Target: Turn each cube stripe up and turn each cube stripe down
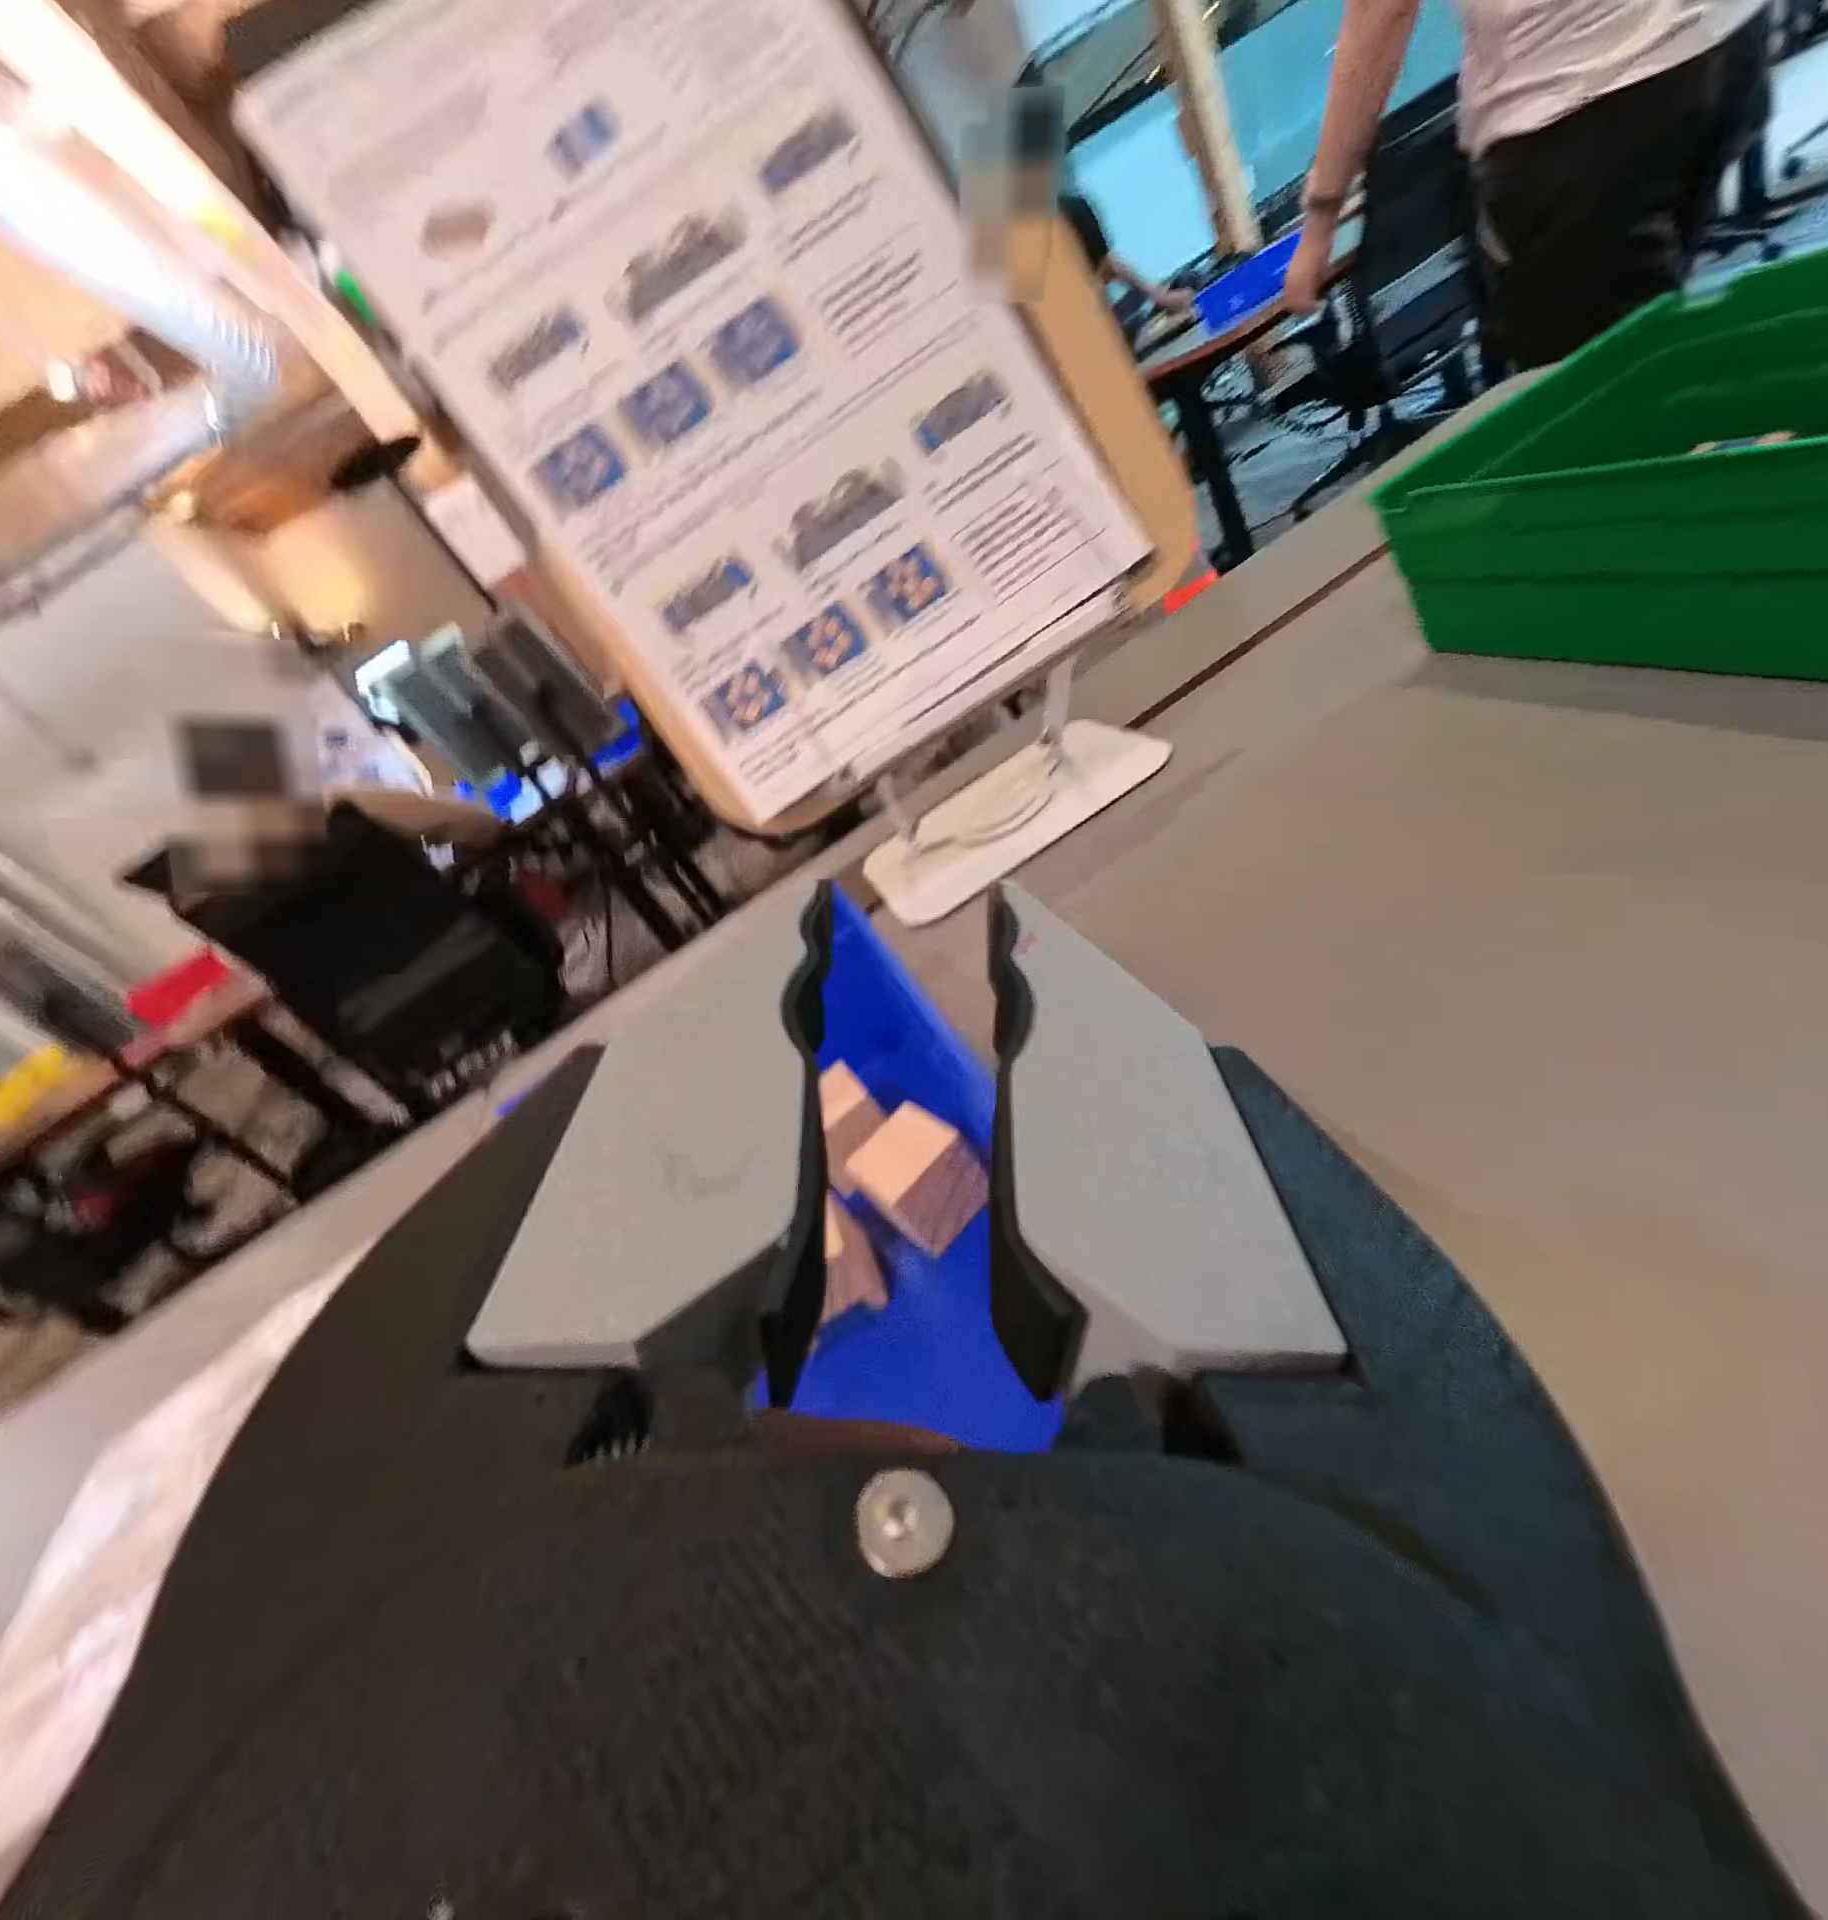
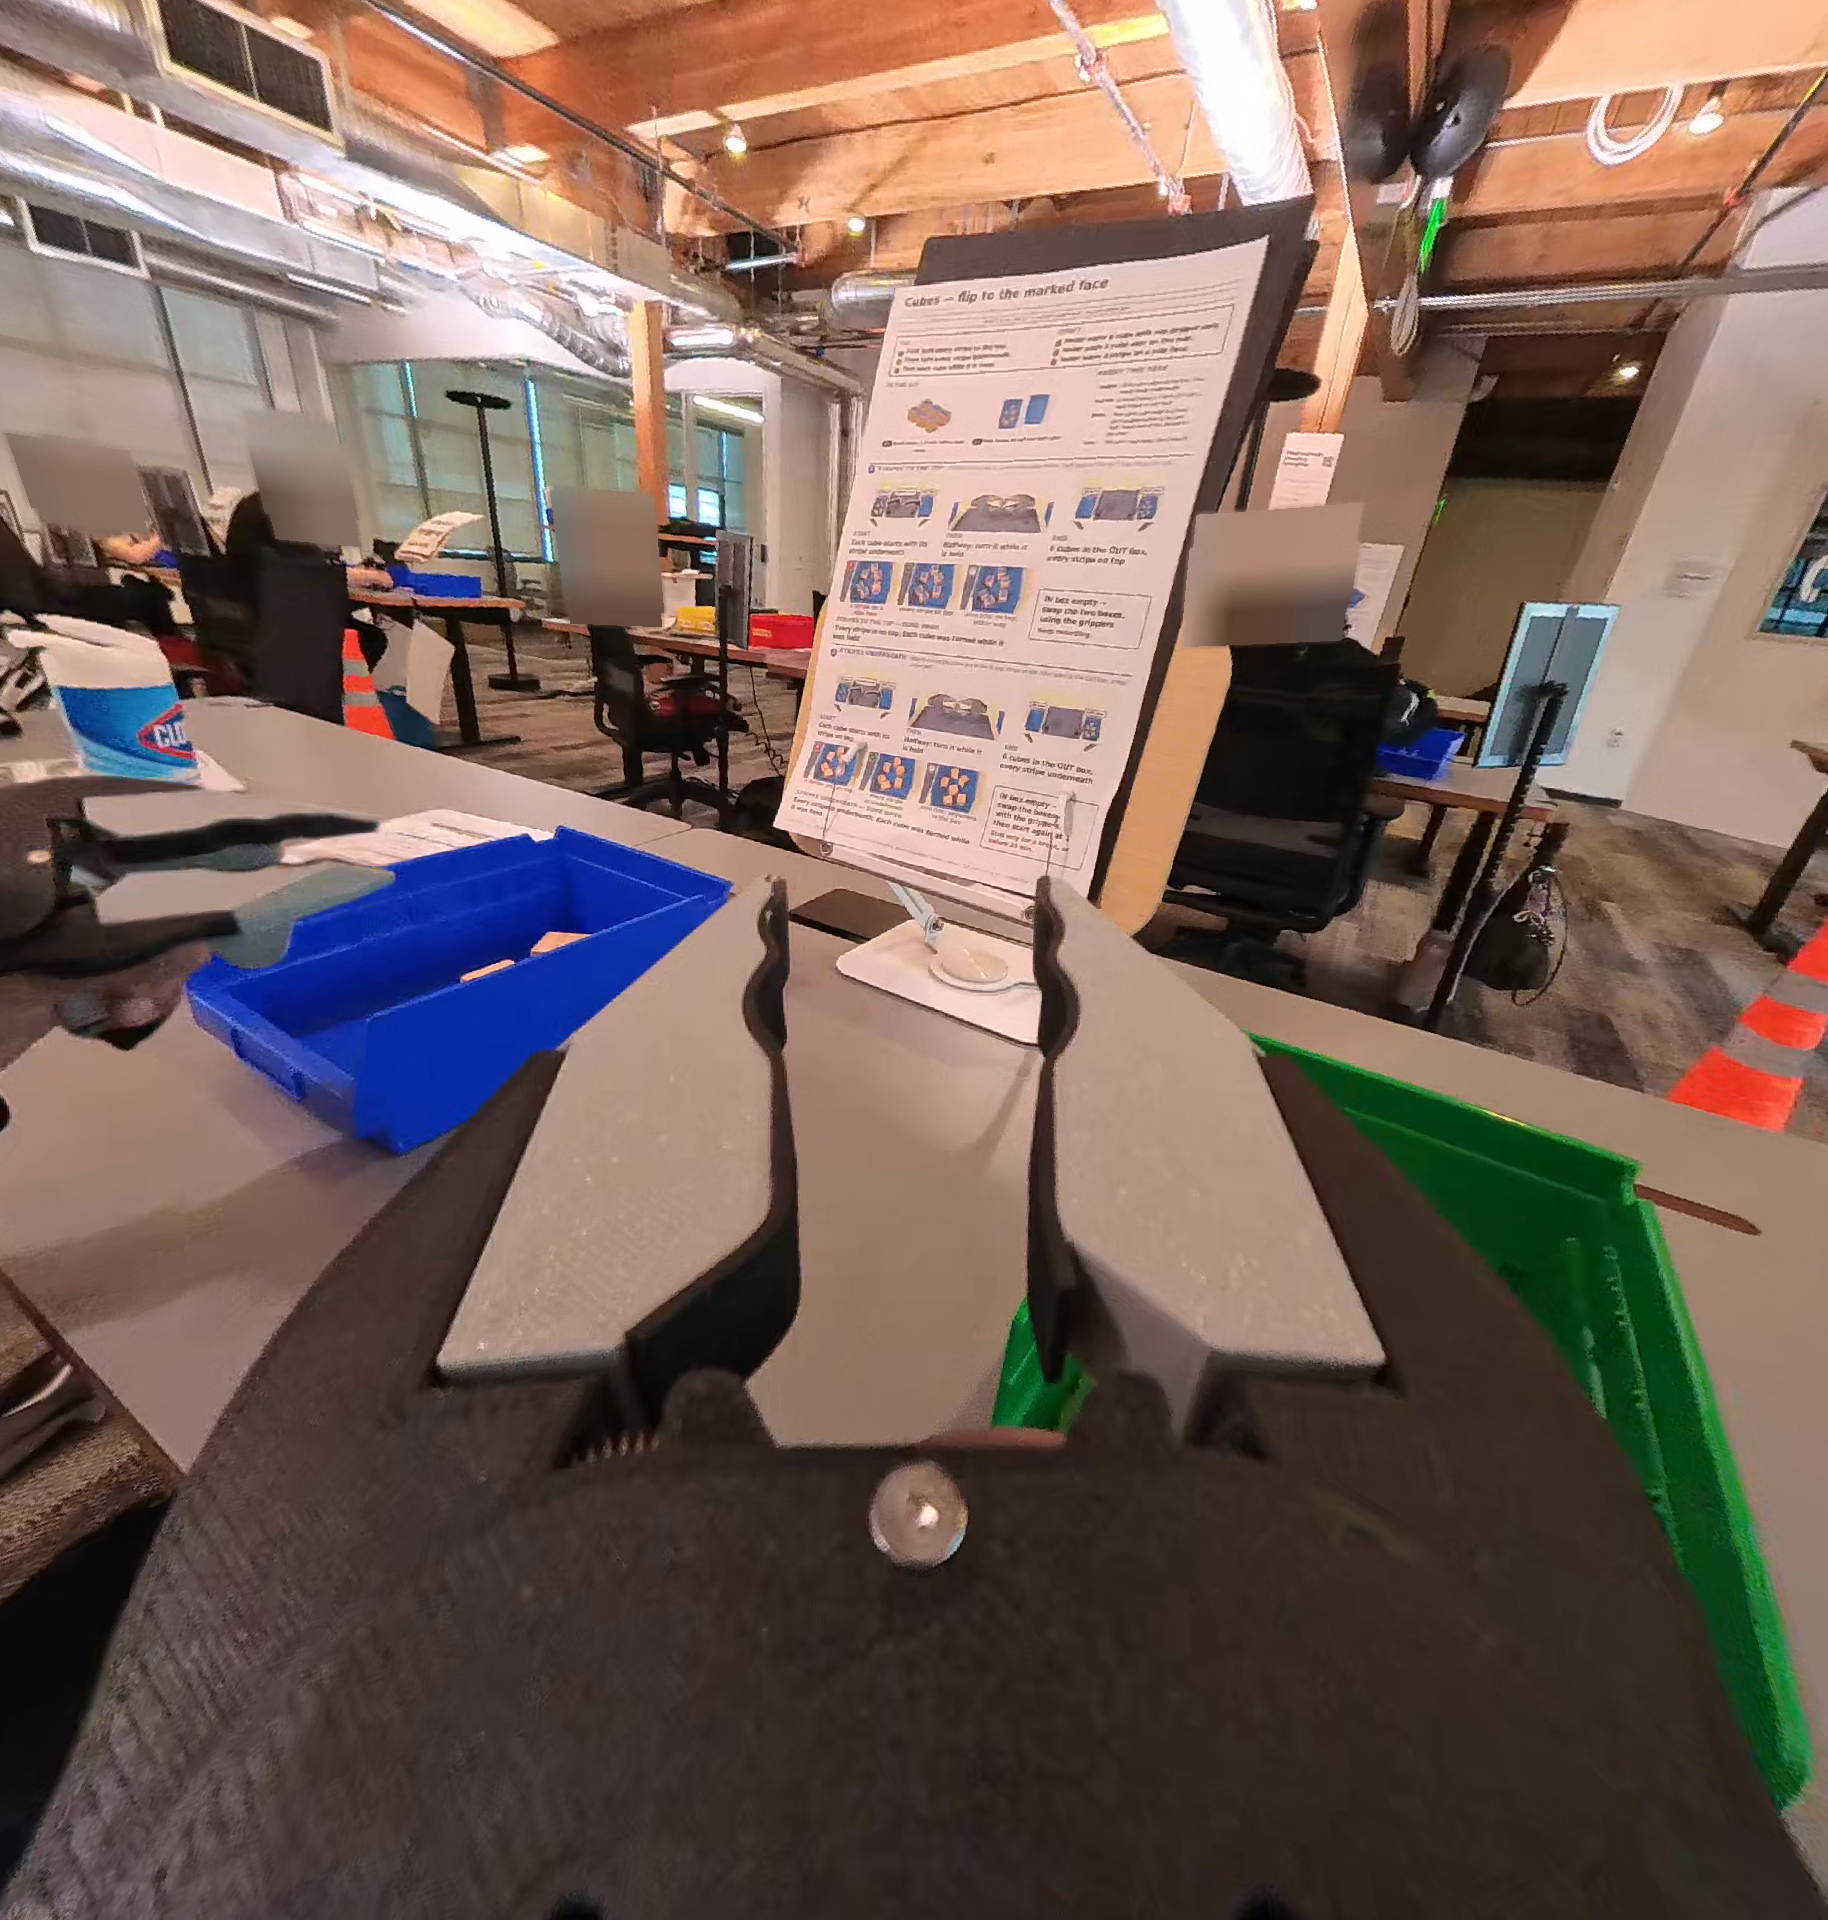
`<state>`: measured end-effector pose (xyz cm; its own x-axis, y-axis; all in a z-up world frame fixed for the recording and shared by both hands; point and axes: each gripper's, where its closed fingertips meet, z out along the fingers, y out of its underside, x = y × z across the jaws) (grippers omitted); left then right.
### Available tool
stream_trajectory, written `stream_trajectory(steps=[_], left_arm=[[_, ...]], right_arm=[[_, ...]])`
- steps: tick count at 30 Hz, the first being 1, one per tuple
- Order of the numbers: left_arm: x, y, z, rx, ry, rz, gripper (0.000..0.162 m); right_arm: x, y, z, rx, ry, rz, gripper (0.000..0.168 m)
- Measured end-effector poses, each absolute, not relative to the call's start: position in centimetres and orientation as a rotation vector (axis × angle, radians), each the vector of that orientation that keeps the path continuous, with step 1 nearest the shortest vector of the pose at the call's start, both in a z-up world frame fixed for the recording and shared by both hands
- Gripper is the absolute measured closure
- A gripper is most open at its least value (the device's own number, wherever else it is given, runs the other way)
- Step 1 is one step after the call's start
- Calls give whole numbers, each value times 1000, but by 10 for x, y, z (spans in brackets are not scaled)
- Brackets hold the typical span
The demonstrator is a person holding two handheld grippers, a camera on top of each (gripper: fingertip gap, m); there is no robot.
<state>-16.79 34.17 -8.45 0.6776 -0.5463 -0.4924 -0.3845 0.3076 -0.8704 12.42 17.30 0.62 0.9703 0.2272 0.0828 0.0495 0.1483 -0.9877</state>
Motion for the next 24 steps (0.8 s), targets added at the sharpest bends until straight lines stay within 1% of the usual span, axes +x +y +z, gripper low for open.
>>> stream_trajectory(steps=[1, 4, 7, 9, 10, 12, 13, 17, 18, 19, 22, 24], left_arm=[[-182, 352, -87, -1356, 840, -147, 133], [-228, 386, -96, -1481, 674, -186, 130], [-263, 419, -132, -1679, 570, -182, 119], [-283, 440, -156, -1805, 460, -131, 117], [-289, 448, -165, -1858, 409, -111, 113], [-280, 453, -182, -1960, 402, -143, 98], [-272, 453, -187, -1990, 416, -164, 95], [-246, 462, -193, -2037, 524, -156, 95], [-243, 468, -197, -2067, 549, -143, 98], [-243, 474, -204, -2116, 566, -115, 106], [-249, 491, -229, -2285, 593, -39, 107], [-241, 493, -235, -2338, 594, -109, 112]], right_arm=[[125, 174, 5, -1423, -234, 135, 124], [123, 181, -2, -1453, -244, 156, 123], [115, 189, -9, -1476, -266, 180, 123], [111, 195, -16, -1504, -280, 172, 123], [108, 198, -19, -1517, -289, 168, 123], [102, 202, -25, -1536, -306, 163, 122], [99, 204, -26, -1542, -314, 163, 123], [90, 208, -33, -1562, -338, 162, 123], [88, 208, -34, -1565, -344, 165, 123], [86, 208, -35, -1568, -350, 166, 123], [85, 204, -32, -1562, -359, 154, 123], [86, 201, -29, -1549, -358, 145, 123]])
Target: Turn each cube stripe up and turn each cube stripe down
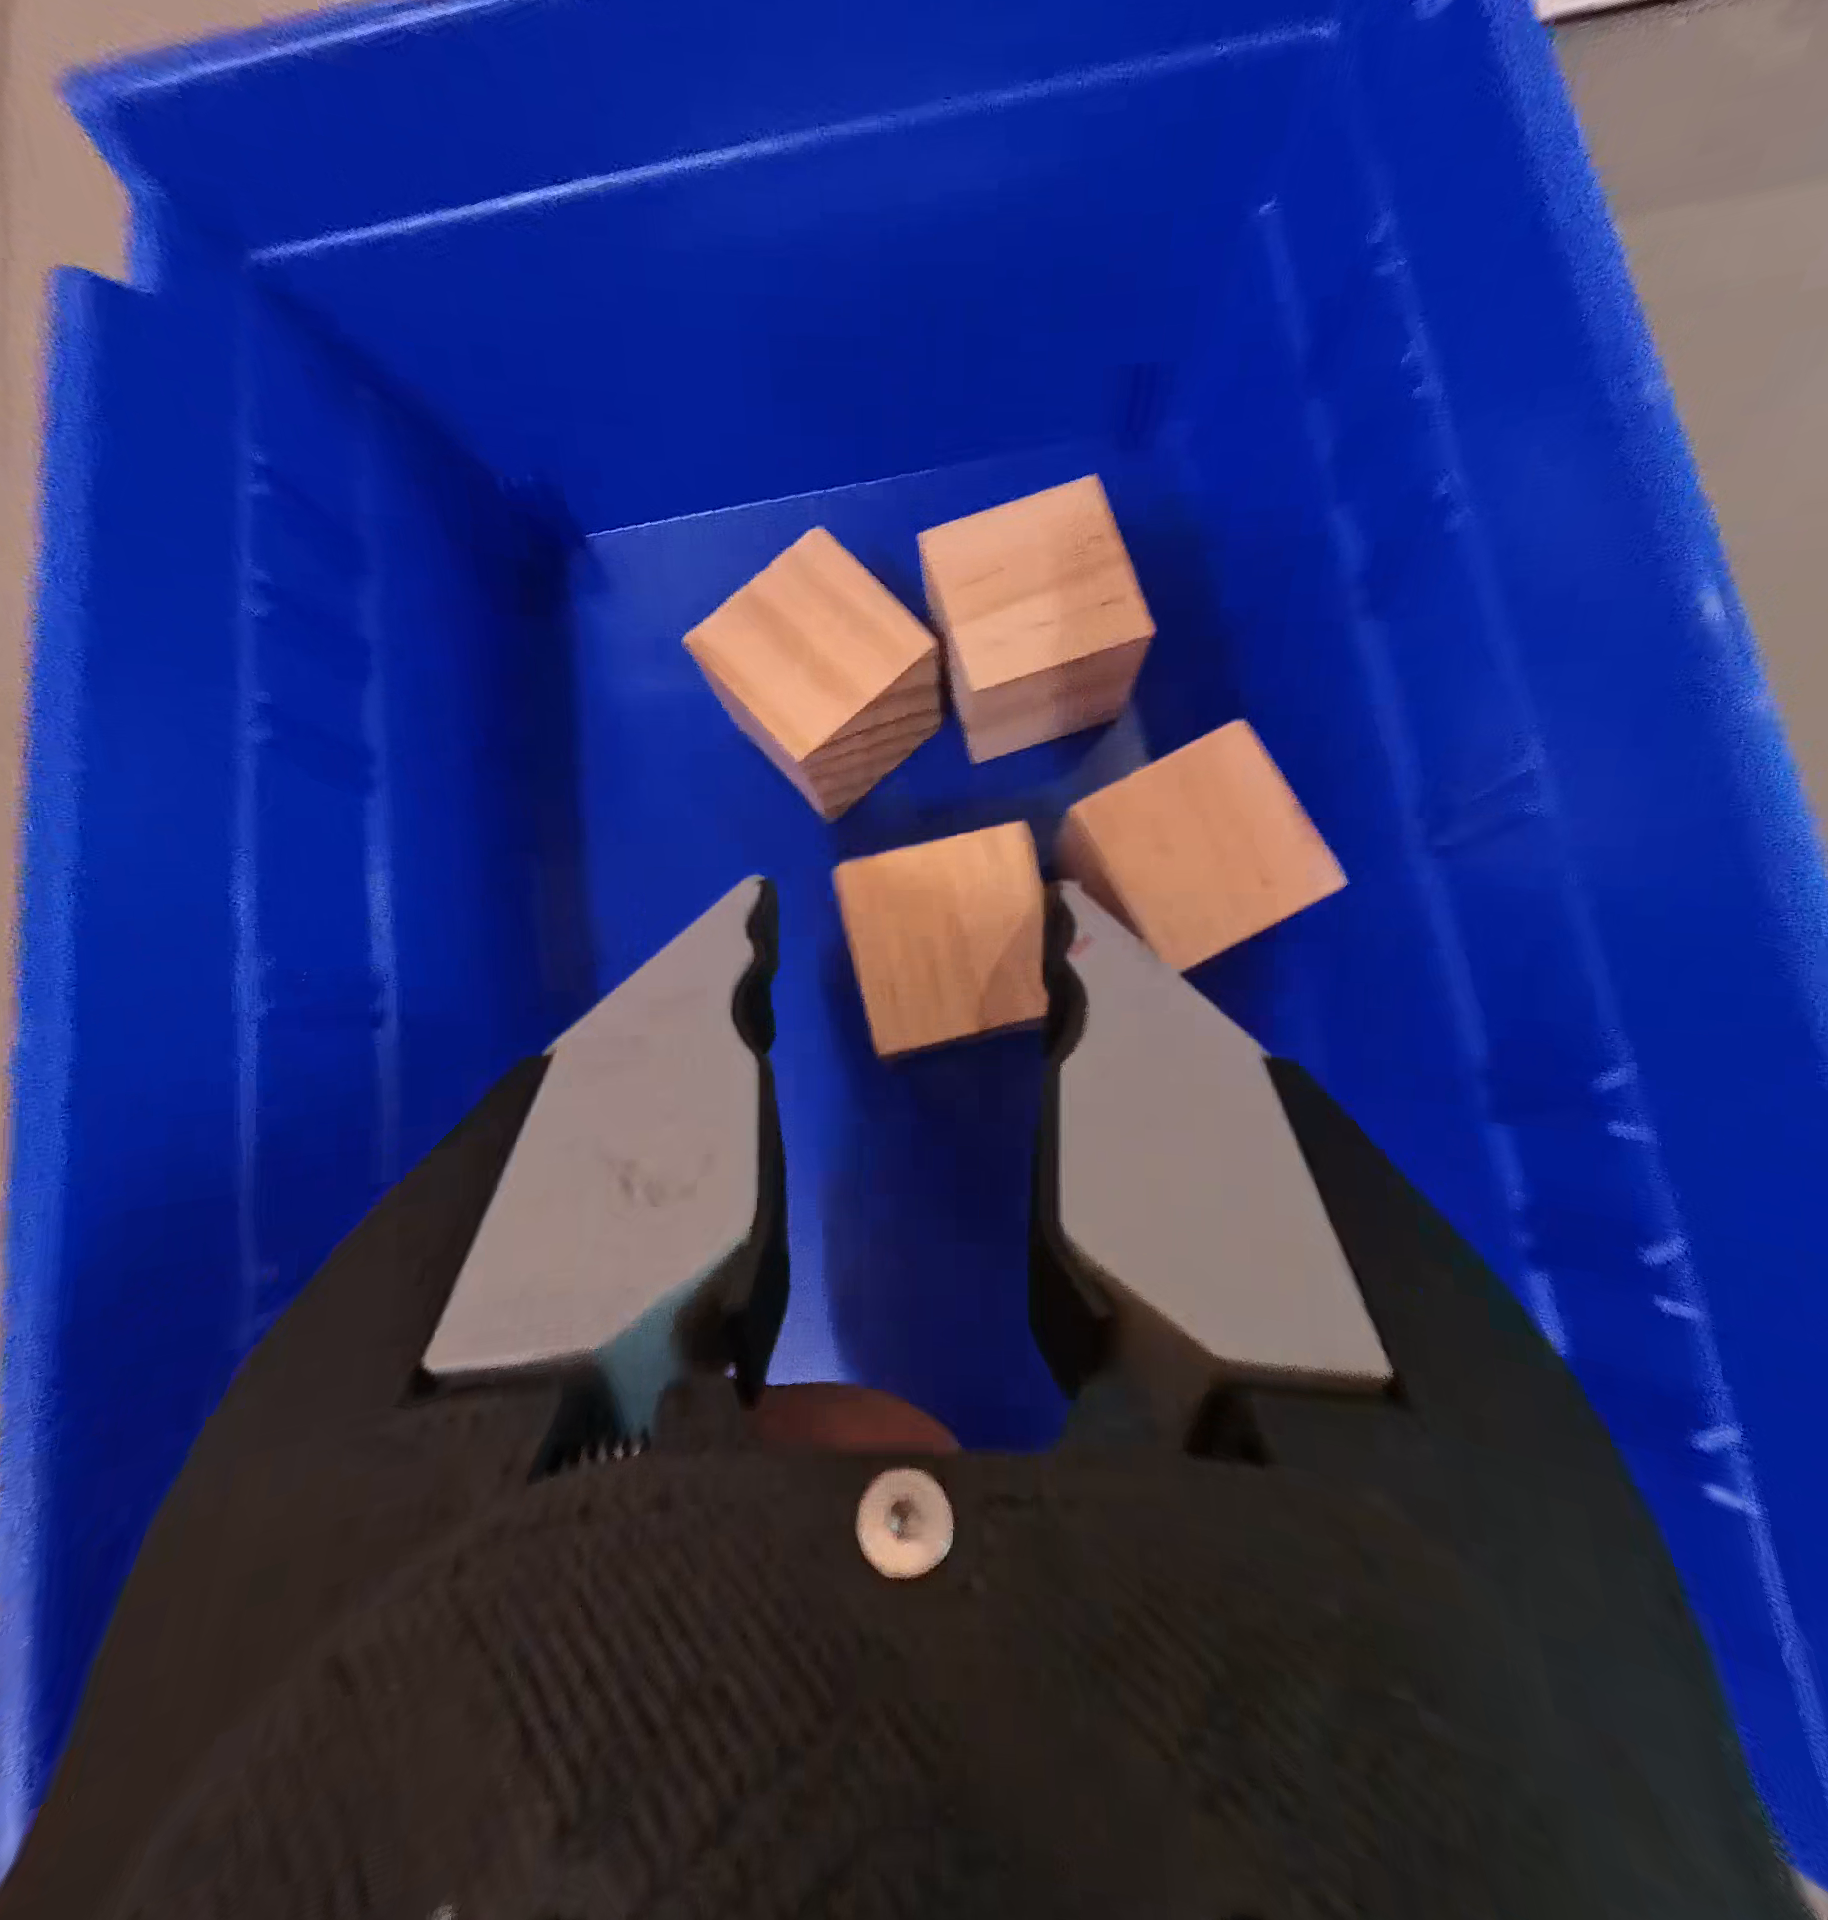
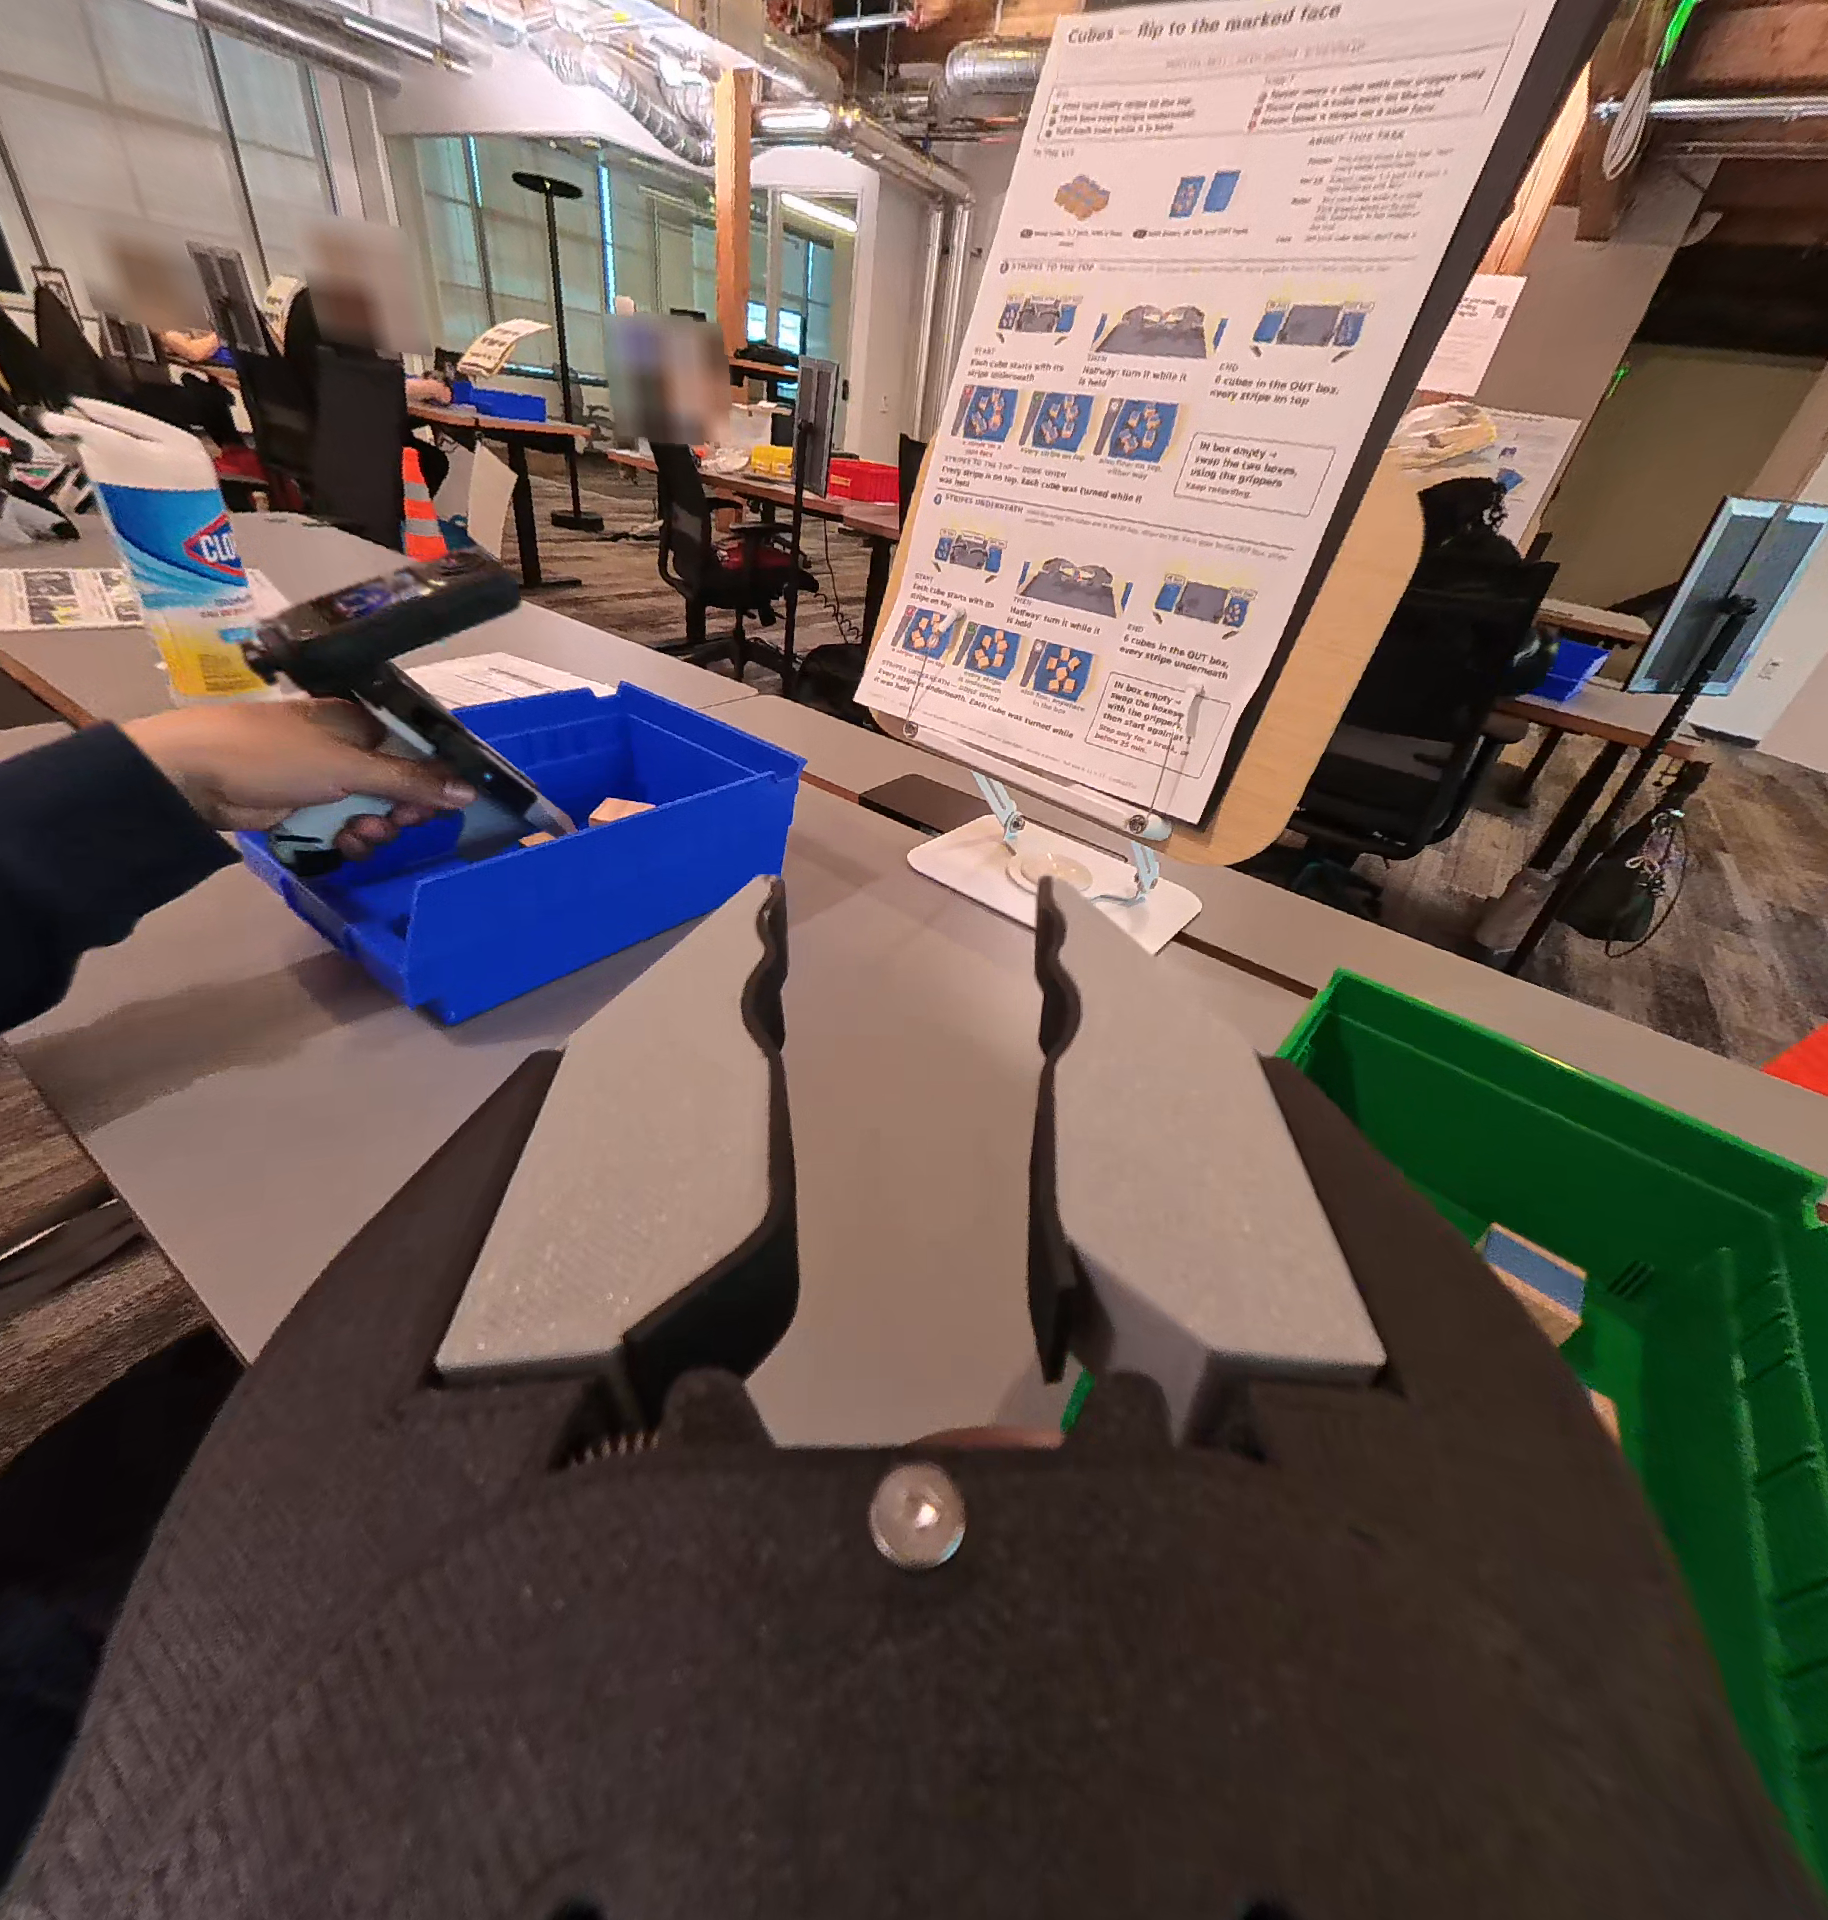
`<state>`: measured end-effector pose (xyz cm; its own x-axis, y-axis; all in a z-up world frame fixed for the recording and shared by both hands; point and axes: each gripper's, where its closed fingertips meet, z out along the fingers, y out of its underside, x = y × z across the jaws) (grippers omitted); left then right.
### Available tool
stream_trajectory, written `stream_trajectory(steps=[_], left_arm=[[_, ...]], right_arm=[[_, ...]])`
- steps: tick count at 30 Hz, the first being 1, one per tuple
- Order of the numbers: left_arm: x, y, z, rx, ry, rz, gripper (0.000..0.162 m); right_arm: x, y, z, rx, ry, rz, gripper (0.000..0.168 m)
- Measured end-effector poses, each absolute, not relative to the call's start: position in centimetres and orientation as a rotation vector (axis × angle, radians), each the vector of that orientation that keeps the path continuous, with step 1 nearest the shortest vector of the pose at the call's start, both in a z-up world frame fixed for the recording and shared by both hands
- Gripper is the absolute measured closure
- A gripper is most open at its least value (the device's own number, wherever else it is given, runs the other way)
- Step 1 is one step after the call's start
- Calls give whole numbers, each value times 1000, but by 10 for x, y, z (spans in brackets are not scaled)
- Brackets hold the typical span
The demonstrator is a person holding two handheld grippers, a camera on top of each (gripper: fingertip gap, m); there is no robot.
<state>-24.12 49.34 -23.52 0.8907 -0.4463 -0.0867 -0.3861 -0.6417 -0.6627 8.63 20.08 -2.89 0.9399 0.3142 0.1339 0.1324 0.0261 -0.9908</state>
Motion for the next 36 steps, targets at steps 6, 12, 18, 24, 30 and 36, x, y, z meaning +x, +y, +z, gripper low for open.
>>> stream_trajectory(steps=[6, 12, 18, 24, 30, 36], left_arm=[[-227, 493, -248, -2371, 614, -94, 107], [-226, 494, -252, -2383, 626, -47, 109], [-231, 495, -264, -2462, 629, -34, 109], [-232, 494, -269, -2508, 613, -81, 106], [-231, 491, -277, -2554, 638, -93, 111], [-237, 500, -259, -2437, 614, -74, 114]], right_arm=[[90, 197, -25, -1538, -348, 163, 123], [91, 196, -24, -1540, -352, 137, 123], [89, 194, -24, -1540, -359, 136, 123], [89, 193, -22, -1531, -358, 138, 123], [87, 195, -26, -1546, -367, 127, 123], [87, 195, -26, -1545, -368, 128, 123]])
